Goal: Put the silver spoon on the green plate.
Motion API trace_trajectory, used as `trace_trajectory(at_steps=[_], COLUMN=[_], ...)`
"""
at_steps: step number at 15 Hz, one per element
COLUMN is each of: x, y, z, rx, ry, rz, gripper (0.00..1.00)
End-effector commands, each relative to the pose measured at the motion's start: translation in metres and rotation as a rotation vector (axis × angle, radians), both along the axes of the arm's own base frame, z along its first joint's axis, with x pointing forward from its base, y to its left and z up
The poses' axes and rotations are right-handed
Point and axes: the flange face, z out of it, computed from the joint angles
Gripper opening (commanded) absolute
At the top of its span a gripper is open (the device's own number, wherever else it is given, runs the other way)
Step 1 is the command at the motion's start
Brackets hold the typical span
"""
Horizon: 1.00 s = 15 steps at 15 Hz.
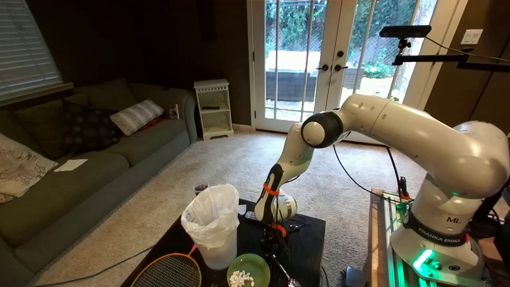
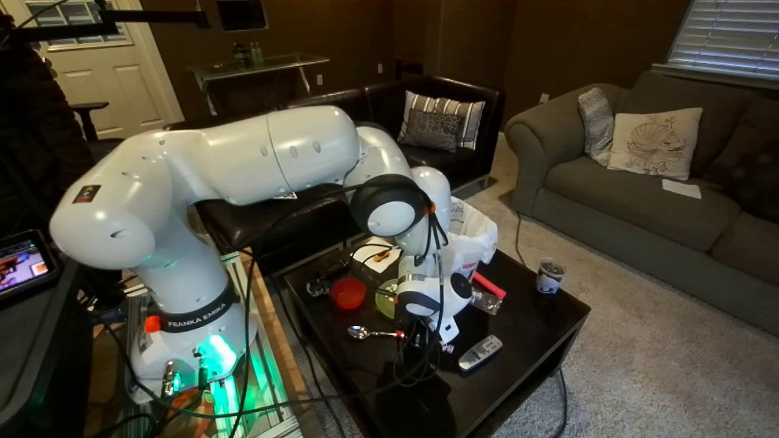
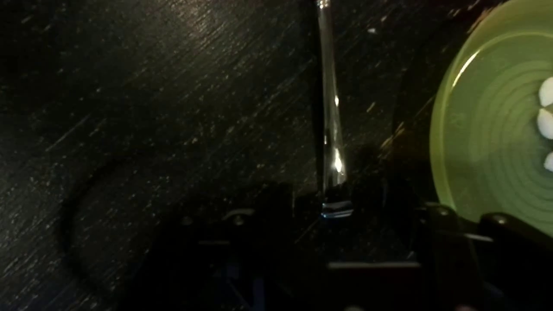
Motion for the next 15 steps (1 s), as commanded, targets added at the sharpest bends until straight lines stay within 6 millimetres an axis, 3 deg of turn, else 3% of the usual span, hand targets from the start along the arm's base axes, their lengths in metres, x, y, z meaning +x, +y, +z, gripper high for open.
trace_trajectory(at_steps=[1, 2, 6, 11, 15], x=[-0.020, -0.031, -0.065, -0.083, -0.100], y=[0.018, 0.025, 0.043, 0.078, 0.098], z=[-0.013, -0.015, -0.014, -0.002, 0.025], rx=[0.028, 0.023, -0.039, -0.096, -0.190], ry=[0.058, 0.070, 0.020, -0.117, -0.198], rz=[0.037, 0.046, 0.061, 0.138, 0.153], gripper=[0.94, 0.99, 1.00, 1.00, 1.00])
